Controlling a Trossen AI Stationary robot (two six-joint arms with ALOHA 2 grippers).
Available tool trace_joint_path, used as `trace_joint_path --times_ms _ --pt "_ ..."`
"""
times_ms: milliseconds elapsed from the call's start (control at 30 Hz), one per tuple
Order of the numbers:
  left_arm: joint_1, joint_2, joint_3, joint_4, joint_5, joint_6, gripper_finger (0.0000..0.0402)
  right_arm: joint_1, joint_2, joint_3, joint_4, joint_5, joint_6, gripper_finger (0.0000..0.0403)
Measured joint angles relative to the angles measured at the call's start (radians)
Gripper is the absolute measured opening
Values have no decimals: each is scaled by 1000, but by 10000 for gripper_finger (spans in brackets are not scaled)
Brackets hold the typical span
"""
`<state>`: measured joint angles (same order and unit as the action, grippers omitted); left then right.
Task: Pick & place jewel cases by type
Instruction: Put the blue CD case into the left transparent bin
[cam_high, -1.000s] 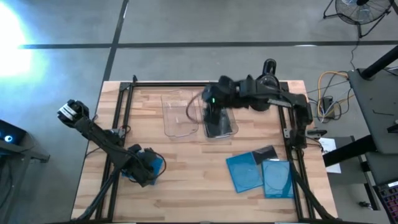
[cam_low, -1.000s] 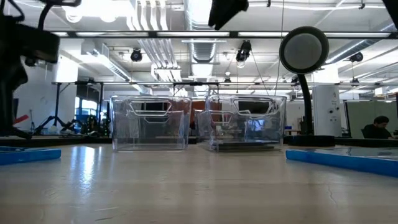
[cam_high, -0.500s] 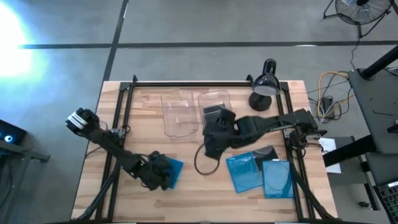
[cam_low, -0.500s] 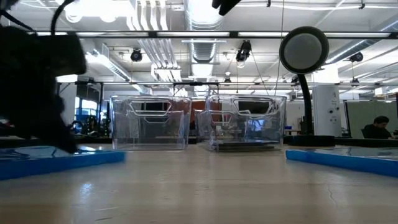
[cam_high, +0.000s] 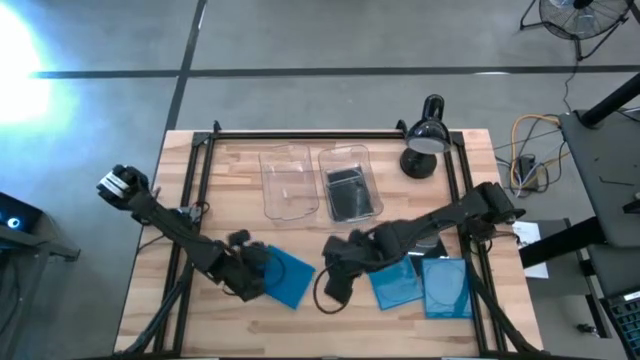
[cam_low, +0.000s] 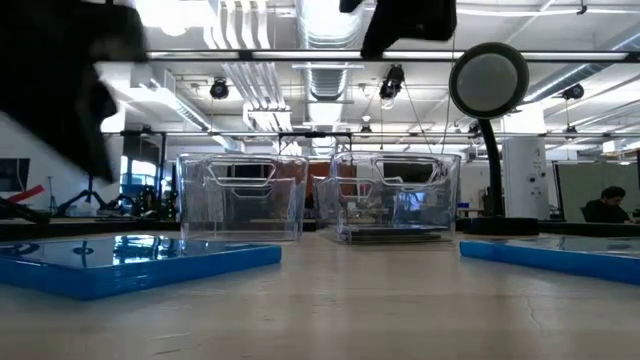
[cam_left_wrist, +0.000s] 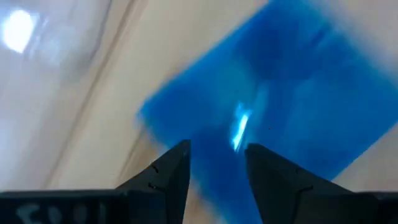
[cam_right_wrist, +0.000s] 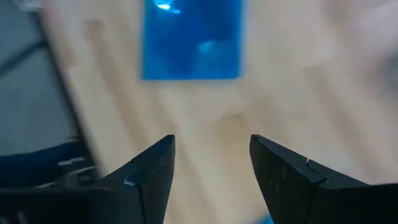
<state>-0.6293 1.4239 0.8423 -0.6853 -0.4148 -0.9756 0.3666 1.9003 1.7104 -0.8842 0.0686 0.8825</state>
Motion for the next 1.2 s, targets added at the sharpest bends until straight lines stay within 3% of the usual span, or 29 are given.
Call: trace_joint_path --times_ms 67,167,333,467,567,767,1033,1200 --pt "0 -2 -11 -79 85 -82 135 10 0 -64 106 -44 85 201" --pt "0 -2 -71 -71 179 -226 135 17 0 -168 242 -74 264 201" --pt "-4 -18 -156 112 170 -372 135 22 0 -356 541 -58 502 201" --pt "-5 -21 -201 235 208 -362 135 24 0 -488 744 54 637 201" --pt "-23 -11 -209 262 266 -355 136 21 0 -546 779 111 709 201" --pt "-39 4 -231 434 277 -337 136 22 0 -630 802 148 766 201" --pt "-19 147 -221 763 255 -335 135 21 1 -659 874 107 767 201" --pt "-8 240 -172 834 234 -320 135 36 -2 -661 836 22 768 201"
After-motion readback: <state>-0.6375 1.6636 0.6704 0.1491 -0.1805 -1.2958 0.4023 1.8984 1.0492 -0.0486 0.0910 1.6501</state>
